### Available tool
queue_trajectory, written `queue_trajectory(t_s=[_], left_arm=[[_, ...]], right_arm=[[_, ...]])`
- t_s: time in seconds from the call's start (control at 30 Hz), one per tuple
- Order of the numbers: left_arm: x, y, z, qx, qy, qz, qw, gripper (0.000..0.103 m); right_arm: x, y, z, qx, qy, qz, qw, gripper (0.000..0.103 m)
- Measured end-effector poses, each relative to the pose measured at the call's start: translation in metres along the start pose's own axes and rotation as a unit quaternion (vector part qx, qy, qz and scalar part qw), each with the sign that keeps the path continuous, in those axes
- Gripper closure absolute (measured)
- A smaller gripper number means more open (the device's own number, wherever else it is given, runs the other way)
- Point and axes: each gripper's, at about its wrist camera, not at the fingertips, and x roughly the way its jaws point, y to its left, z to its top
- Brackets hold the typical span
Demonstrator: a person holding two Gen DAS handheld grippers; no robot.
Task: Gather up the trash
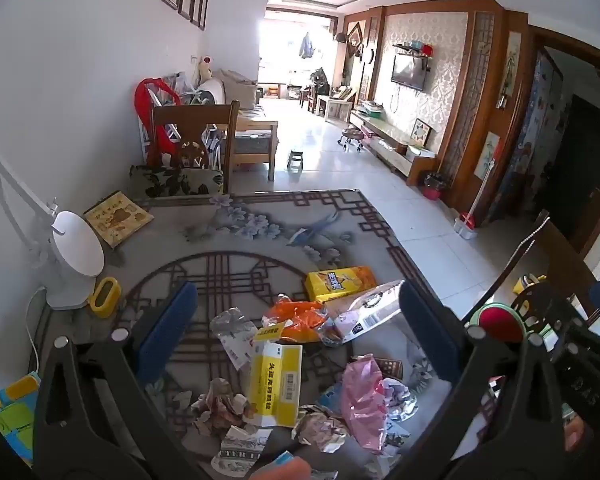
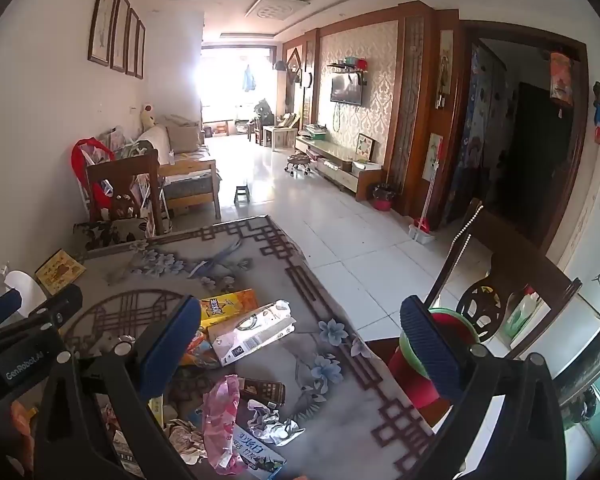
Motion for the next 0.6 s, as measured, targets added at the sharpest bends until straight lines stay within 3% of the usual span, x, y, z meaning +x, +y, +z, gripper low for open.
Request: queue_trajectory(t_s=[0.37, 0.6], left_arm=[[0.009, 0.002, 0.004, -0.015, 0.014, -0.024, 0.9995, 0.004], [0.011, 0.001, -0.005, -0.014, 0.015, -0.021, 0.9996, 0.004]], right_arm=[[-0.007, -0.002, 0.005, 0.002, -0.003, -0.005, 1.000, 0.007], [-0.005, 0.002, 0.005, 0.005, 0.001, -0.003, 1.000, 0.007]])
